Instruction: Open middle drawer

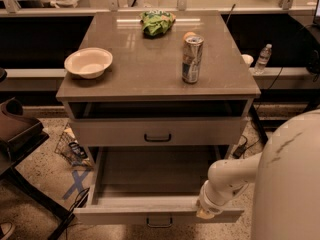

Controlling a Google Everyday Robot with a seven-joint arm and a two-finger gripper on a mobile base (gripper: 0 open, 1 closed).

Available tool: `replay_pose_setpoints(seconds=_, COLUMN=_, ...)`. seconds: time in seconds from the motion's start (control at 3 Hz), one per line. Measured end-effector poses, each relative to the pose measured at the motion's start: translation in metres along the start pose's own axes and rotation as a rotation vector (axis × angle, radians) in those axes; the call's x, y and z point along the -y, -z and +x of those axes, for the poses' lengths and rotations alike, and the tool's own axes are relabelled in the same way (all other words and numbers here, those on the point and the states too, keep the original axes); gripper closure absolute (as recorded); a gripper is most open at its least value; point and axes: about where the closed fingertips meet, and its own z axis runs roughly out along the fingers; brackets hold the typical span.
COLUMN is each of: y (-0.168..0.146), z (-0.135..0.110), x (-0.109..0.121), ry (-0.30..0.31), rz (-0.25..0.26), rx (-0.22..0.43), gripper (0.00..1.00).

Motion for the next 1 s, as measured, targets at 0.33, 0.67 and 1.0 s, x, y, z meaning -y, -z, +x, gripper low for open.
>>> replay_pose_setpoints(seconds=0.33, y=-0.0005, z=0.0001, x=-0.0006, ry=0.000, rz=-0.002, rx=0.000, gripper=0.62)
replay_pose_setpoints(seconds=0.67, y=-0.0009, z=0.0002, x=-0.0013, ry=0.001, rz=-0.003, rx=-0.001, gripper=0.38)
replay_pose_setpoints(seconds=1.0, y=-0.0014, z=0.0003, x=-0.0019, ry=0.001, rz=-0.005, rx=-0.001, gripper=0.15)
